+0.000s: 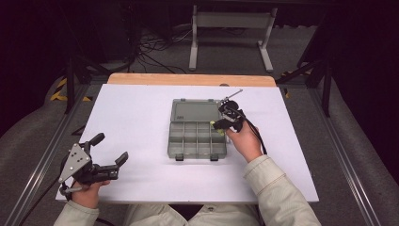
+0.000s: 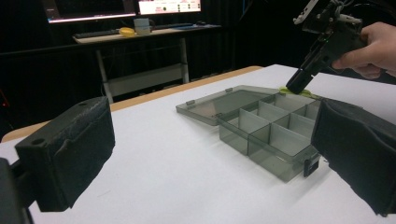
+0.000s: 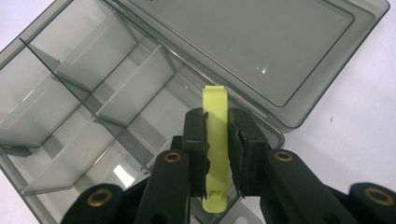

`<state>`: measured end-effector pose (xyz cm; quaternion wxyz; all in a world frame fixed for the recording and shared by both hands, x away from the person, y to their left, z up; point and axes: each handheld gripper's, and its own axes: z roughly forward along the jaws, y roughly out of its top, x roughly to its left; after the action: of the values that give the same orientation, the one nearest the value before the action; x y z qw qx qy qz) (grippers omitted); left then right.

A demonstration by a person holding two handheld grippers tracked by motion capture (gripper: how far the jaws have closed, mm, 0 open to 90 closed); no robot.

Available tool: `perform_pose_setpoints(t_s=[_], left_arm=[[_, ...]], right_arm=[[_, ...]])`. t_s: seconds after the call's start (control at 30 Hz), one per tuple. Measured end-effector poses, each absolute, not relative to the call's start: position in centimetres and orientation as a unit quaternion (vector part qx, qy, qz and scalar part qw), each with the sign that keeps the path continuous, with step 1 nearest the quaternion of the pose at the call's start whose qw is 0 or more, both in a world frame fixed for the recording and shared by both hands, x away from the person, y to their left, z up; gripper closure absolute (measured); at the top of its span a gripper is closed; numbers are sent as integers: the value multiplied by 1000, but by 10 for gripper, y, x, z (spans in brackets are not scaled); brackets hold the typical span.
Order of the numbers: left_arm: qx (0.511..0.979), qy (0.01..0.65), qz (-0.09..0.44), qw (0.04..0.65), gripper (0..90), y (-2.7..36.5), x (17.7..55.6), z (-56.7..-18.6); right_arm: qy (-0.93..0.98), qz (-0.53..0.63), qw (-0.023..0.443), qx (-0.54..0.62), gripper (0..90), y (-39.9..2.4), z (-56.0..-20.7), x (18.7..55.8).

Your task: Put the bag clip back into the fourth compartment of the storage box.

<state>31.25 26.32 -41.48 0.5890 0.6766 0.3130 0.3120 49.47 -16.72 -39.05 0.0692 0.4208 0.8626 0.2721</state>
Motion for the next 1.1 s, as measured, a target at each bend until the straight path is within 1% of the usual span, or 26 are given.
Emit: perform_pose_setpoints(t_s=[0.13, 0.27, 0.4, 0.5, 0.6, 0.7, 0.77, 1.1], left_arm=[[676, 313, 312, 589, 2, 263, 313, -415], [677, 313, 312, 588, 3, 263, 313, -415], [677, 313, 312, 589, 3, 263, 313, -415], [678, 313, 312, 588, 3, 263, 313, -415], [677, 313, 313, 588, 2, 263, 313, -415], [677, 312, 313, 588, 2, 263, 313, -415], [677, 313, 313, 588, 2, 263, 313, -415], [677, 312, 312, 589, 3, 263, 312, -415]], right_arm=[[862, 272, 69, 422, 772, -168, -390, 494], [862, 275, 76, 420, 660, -168, -388, 493], [860, 283, 83, 416, 516, -169, -383, 490], [861, 293, 94, 405, 374, -169, -376, 485], [859, 313, 118, 387, 245, -170, -366, 477], [862, 324, 135, 367, 161, -170, -357, 468], [860, 330, 142, 362, 147, -171, -353, 463], [858, 351, 145, 345, 86, -178, -341, 445]])
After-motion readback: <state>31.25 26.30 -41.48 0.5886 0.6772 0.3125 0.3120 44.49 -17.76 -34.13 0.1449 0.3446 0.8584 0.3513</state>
